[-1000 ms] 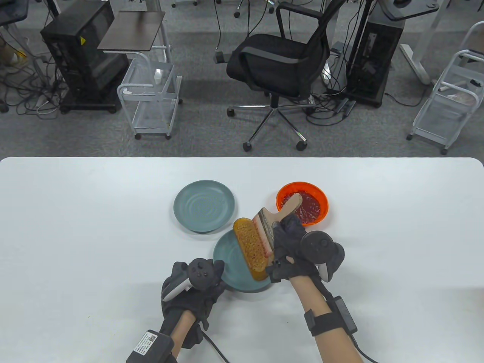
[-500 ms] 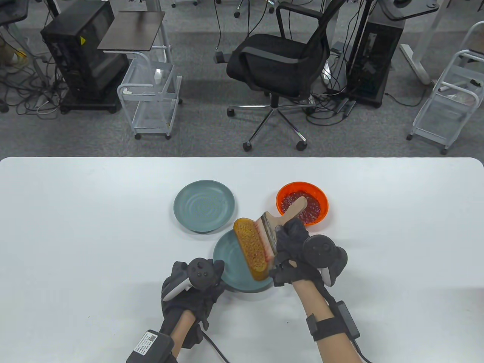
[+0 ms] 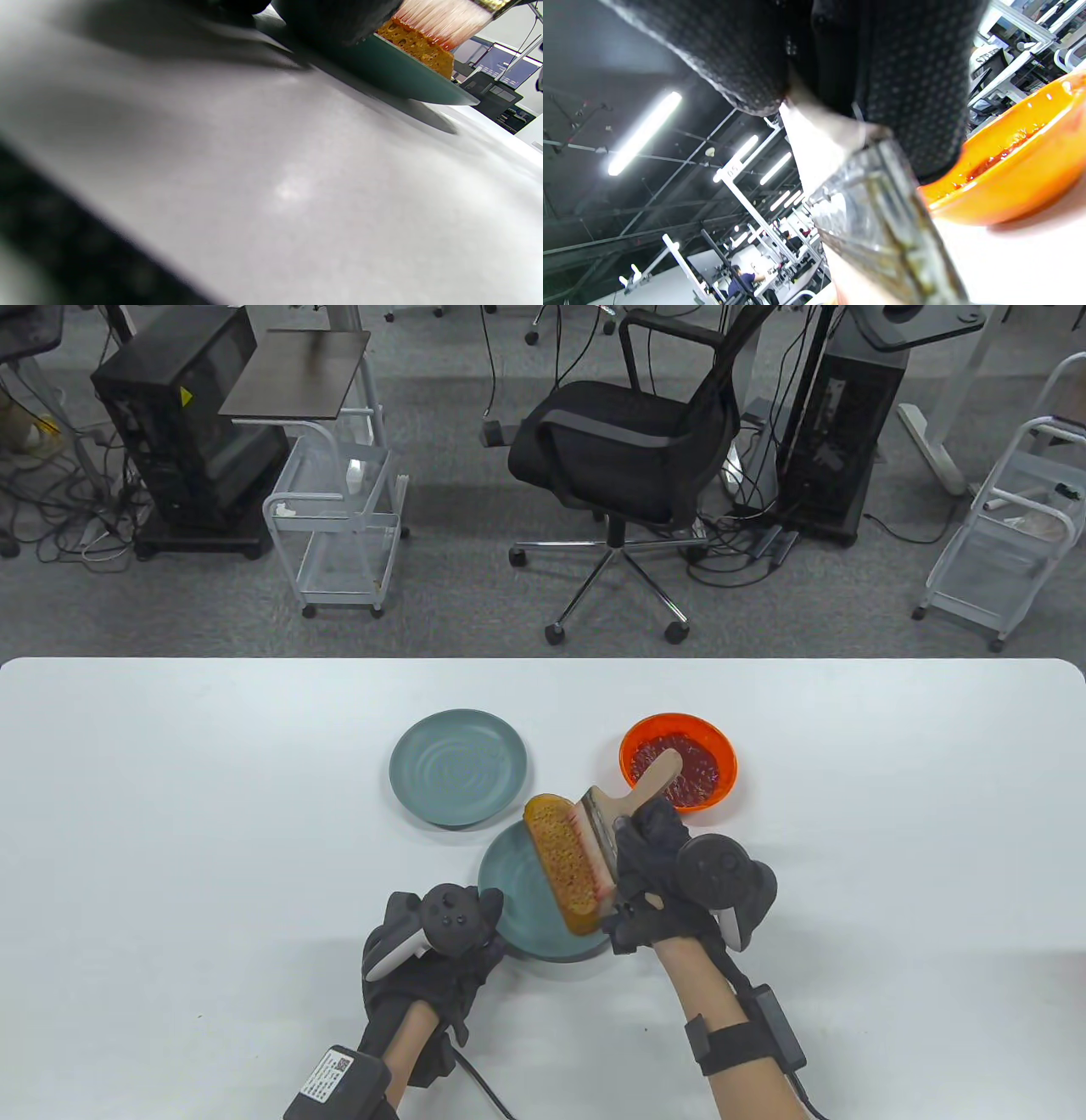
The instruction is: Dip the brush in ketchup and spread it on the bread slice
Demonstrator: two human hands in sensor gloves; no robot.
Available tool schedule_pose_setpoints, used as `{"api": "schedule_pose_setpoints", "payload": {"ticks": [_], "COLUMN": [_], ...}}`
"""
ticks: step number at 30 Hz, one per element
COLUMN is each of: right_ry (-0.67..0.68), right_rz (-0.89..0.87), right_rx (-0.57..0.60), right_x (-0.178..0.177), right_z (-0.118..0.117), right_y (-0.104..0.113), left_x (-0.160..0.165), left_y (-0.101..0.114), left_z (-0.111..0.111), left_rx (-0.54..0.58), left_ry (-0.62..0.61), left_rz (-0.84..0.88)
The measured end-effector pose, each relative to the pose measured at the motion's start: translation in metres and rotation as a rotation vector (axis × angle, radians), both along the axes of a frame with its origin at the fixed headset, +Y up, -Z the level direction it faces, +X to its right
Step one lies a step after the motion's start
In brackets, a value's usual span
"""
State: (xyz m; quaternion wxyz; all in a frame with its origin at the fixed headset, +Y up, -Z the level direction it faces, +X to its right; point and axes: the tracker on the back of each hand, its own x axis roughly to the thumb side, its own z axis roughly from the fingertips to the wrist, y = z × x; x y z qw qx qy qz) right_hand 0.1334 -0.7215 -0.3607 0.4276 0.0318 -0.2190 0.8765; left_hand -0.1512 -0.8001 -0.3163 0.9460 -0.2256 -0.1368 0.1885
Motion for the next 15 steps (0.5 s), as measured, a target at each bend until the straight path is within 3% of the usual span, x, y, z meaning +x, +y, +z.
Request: {"api": "schedule_pose_setpoints", "payload": {"ticks": [5, 10, 13, 15], "right_ry": [0.092, 0.075, 0.007, 0.003], "right_rz": [-0.229, -0.119, 0.055, 0.081], "right_rx": [-0.108, -0.123, -0.007, 0.032], "right_x": [-0.015, -0.008, 0.004, 0.006], "right_z": [-0.001, -0.006, -0.003, -0.001], "right_y": [-0.015, -0.013, 0.000, 0.006], "left_x": [0.000, 0.000, 0.000, 0.000], "left_y": [0.000, 0.000, 0.000, 0.000], "left_z": [0.000, 0.000, 0.000, 0.000], "left_rx": [0.002, 0.002, -0.001, 0.000], "left_ry": [0.000, 0.001, 0.001, 0.001], "left_rz": [-0.002, -0.001, 0.001, -0.001]}}
